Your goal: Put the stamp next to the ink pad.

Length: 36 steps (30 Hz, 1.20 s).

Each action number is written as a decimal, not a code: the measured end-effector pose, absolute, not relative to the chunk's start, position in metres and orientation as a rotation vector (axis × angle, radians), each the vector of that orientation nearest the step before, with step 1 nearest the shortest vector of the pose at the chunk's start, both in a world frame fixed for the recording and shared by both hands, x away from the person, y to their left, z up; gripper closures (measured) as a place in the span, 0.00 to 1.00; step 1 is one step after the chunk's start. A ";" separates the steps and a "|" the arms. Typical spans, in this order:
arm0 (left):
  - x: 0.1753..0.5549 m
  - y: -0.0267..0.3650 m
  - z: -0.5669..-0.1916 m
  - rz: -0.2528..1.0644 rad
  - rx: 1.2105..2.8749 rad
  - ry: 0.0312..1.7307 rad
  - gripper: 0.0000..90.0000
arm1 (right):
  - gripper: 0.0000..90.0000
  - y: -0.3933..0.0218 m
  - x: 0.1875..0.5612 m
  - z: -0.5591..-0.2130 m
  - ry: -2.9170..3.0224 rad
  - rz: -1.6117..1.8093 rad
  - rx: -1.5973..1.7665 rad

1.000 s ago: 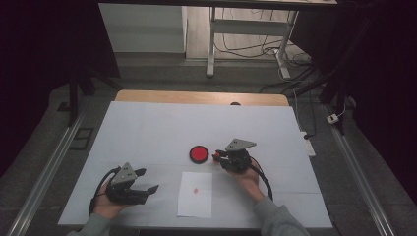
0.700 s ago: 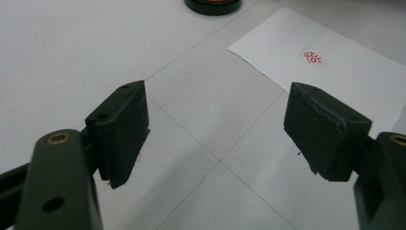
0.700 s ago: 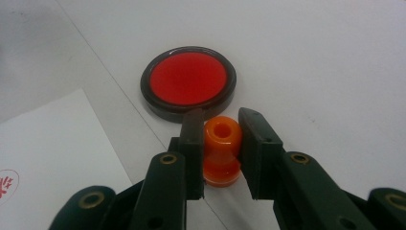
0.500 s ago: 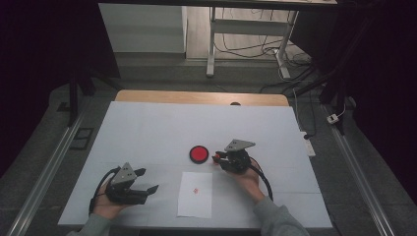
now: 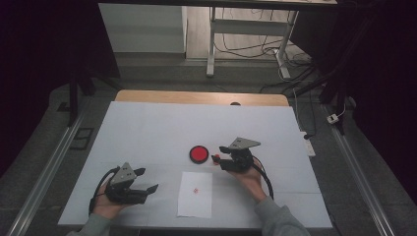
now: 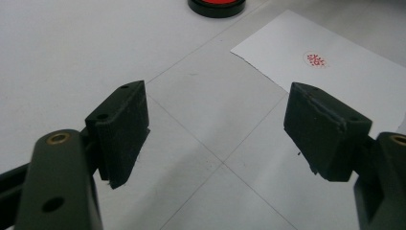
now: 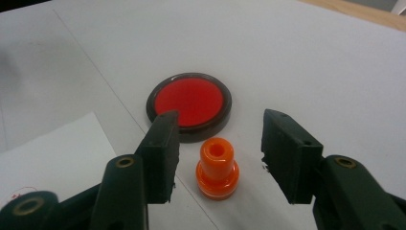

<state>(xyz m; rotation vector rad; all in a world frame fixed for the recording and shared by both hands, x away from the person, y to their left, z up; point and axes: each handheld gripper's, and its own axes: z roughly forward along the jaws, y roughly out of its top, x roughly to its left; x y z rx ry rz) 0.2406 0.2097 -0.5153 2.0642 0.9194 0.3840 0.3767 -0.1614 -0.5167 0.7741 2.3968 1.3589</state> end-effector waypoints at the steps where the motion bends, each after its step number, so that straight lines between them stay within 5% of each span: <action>1: 0.241 0.210 -0.515 0.384 2.063 0.921 0.26 | 0.51 -0.162 0.376 -0.516 2.395 1.374 0.771; 17: 0.243 0.214 -0.516 0.369 2.036 0.960 0.26 | 0.48 -0.178 0.356 -0.500 2.370 1.364 0.693; 36: 0.248 0.213 -0.517 0.344 2.043 0.946 0.26 | 0.48 -0.267 0.310 -0.499 2.283 1.294 0.801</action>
